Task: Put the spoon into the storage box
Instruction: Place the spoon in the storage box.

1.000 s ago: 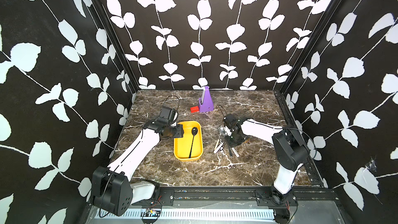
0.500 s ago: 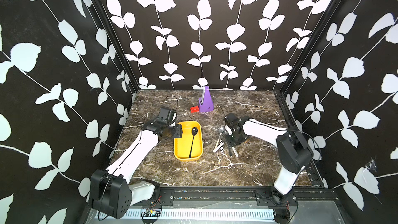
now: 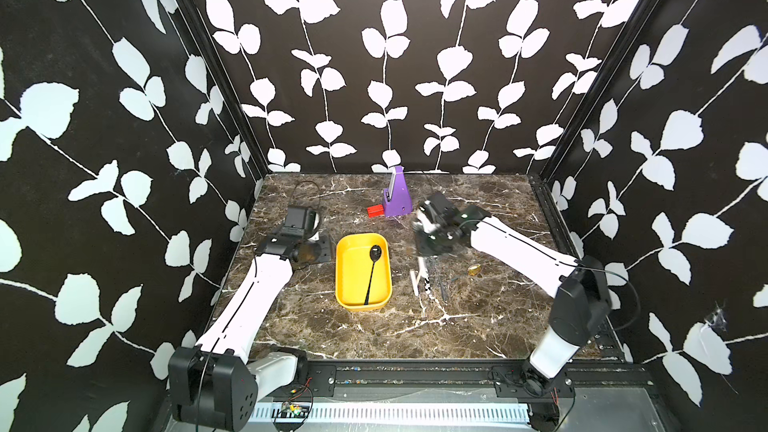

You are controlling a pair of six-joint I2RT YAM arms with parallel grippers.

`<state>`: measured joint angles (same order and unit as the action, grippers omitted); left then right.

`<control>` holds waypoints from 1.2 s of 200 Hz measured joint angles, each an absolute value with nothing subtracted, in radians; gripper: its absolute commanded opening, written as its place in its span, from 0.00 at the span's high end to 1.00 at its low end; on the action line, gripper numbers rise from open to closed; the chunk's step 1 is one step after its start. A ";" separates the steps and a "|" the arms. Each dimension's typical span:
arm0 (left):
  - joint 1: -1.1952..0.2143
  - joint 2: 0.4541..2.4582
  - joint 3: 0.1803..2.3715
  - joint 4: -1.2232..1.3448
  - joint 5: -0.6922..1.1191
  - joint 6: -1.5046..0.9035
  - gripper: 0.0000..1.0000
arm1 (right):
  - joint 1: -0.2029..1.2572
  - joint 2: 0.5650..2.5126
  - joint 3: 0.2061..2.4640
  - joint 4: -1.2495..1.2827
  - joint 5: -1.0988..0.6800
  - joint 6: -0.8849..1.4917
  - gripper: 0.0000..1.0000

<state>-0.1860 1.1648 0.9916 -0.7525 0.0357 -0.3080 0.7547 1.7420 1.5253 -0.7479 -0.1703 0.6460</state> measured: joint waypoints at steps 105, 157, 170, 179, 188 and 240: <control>-0.109 1.097 0.969 -0.770 0.036 -0.277 0.41 | 0.922 2.134 1.881 -0.727 -0.273 0.843 1.00; -0.103 1.097 0.956 -0.773 0.036 -0.268 0.41 | 0.949 2.232 2.020 -0.791 -0.244 0.860 1.00; -0.102 1.097 0.952 -0.773 0.036 -0.267 0.41 | 0.953 2.273 2.060 -0.813 -0.241 0.861 1.00; -0.101 1.097 0.950 -0.773 0.036 -0.266 0.42 | 0.956 2.301 2.086 -0.827 -0.237 0.861 1.00; -0.100 1.097 0.947 -0.773 0.036 -0.264 0.41 | 0.958 2.325 2.101 -0.836 -0.236 0.862 1.00; -0.097 1.088 0.930 -0.773 0.036 -0.261 0.41 | 0.977 2.374 2.109 -0.883 -0.226 0.869 1.00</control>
